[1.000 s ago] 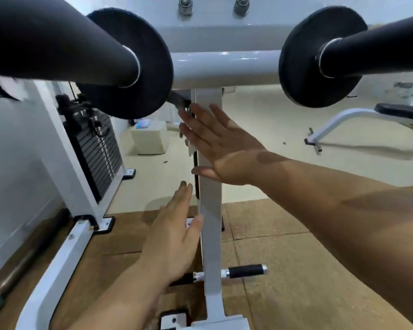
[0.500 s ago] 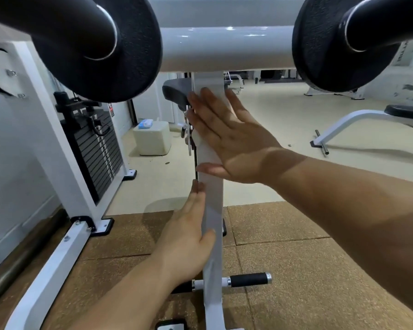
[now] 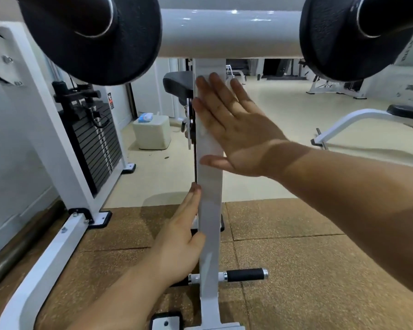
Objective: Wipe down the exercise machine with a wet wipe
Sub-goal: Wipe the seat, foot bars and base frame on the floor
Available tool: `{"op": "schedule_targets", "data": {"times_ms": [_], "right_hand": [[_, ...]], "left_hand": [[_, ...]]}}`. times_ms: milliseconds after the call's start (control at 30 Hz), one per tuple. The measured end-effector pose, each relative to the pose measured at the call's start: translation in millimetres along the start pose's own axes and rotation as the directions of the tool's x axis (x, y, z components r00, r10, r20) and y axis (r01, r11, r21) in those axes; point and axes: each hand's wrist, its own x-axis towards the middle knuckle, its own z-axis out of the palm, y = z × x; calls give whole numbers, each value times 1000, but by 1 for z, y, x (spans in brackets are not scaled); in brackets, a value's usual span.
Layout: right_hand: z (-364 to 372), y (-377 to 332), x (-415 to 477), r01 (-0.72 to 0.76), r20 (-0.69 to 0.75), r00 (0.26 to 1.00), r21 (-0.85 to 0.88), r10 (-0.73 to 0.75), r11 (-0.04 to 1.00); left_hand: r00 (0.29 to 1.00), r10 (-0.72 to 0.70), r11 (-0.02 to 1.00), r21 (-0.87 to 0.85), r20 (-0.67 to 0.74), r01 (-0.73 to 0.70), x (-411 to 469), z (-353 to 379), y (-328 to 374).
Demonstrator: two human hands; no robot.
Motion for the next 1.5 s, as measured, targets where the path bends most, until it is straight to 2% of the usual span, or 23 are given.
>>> {"op": "schedule_targets", "data": {"times_ms": [67,233,333,467,567,700,867,967,1133,1267,1400,1500], "right_hand": [[14,-23,-16,24,14,1000,13,-24,1000],[60,-90,-82,184,7,982,152,-187,971],[73,-121,-106,198,6,978,270,-208,942],[70,-105,-100,272,0,960,258,-281,927],[68,-93,-89,257,-68,966,231,-248,938],[82,-129,-105,254,-52,967,264,-250,930],[94,-176,-121,232,12,971,172,-237,957],[98,-197,-130,236,69,966,149,-248,960],[108,-231,-167,331,239,904,135,-355,934],[123,-256,-190,365,320,854,191,-409,911],[137,-275,-208,511,384,754,166,-532,843],[145,-293,-218,615,409,686,116,-602,780]], "left_hand": [[999,-21,1000,-21,25,22,-5,7,-11],[978,-135,990,-28,156,141,-20,30,-40],[967,-179,978,-73,179,195,-22,43,-49],[946,-239,951,-147,217,273,-23,58,-68],[930,-268,941,-140,250,309,-27,66,-84],[888,-331,941,37,320,338,-38,75,-100],[839,-435,870,393,326,298,-43,85,-122],[795,-482,842,446,367,304,-47,99,-141],[705,-501,845,461,502,272,-69,127,-158],[692,-489,829,530,531,179,-79,139,-175],[687,-478,788,613,548,59,-79,141,-180],[677,-483,777,628,555,39,-79,143,-184]]}}
